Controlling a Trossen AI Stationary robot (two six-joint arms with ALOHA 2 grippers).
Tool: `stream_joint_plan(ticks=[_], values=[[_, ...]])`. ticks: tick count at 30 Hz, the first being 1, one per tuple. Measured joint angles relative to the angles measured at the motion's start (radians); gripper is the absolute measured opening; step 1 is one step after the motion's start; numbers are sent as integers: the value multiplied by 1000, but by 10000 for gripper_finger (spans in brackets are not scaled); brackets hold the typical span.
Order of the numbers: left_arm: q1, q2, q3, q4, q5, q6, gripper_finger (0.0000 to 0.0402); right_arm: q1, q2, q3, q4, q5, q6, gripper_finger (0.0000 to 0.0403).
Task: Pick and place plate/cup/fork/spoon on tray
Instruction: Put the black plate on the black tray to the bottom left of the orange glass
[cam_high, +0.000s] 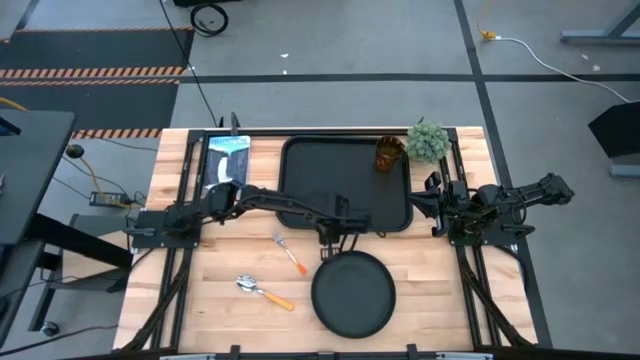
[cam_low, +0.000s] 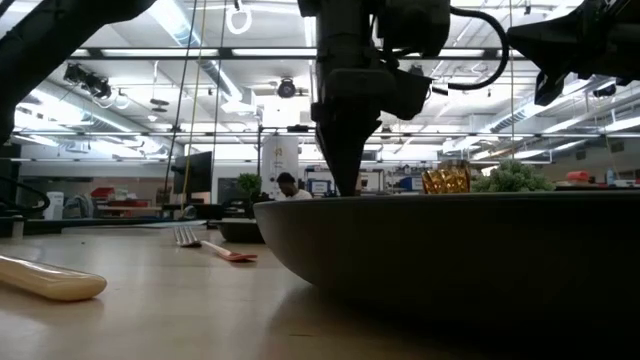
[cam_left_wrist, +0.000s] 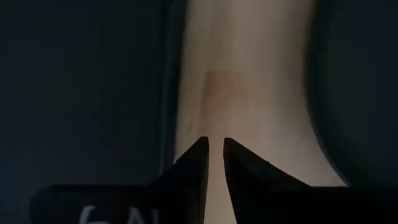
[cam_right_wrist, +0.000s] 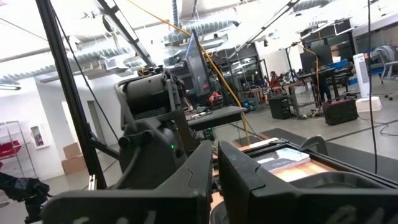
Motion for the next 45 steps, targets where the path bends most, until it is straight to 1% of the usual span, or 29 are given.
stream_joint_plan(ticks=[2, 7, 12, 16, 19, 23, 26, 28, 32, 35, 38, 40, 45], values=[[-5, 0, 0, -3, -19, -31, 61, 0, 0, 0, 0, 0, 0, 34], [-10, 0, 0, 36, -21, -104, 77, 0, 0, 0, 0, 0, 0, 34], [-20, 0, 0, 85, -17, -120, 91, 0, 0, 0, 0, 0, 0, 34], [-40, 0, 0, 113, -17, -35, 87, 0, 0, 0, 0, -1, 0, 34], [-53, 0, 0, 133, -12, -29, 79, 0, 0, 0, 0, -1, 0, 34], [-71, -15, -1, 102, -6, 10, 68, 0, 0, 0, 0, -1, 0, 34], [-86, -43, -1, 52, -1, 126, 55, 0, 0, 0, 1, -1, 0, 34], [-97, -62, -5, 28, 24, 215, 46, 0, 0, 0, 2, -2, 0, 34], [-120, -107, -80, 90, 91, 291, 27, 0, 0, 0, 7, -2, 0, 34], [-137, -141, -170, 134, 97, 291, 13, 0, 0, 0, 9, -1, 0, 34], [-146, -185, -259, 187, 97, 253, 6, 0, 0, 0, 11, -2, 0, 34], [-147, -230, -325, 257, 97, 218, 5, 0, 0, 0, 13, -3, 0, 34], [-147, -334, -513, 434, 96, 90, 18, 0, 0, 0, 12, -3, 0, 34]])
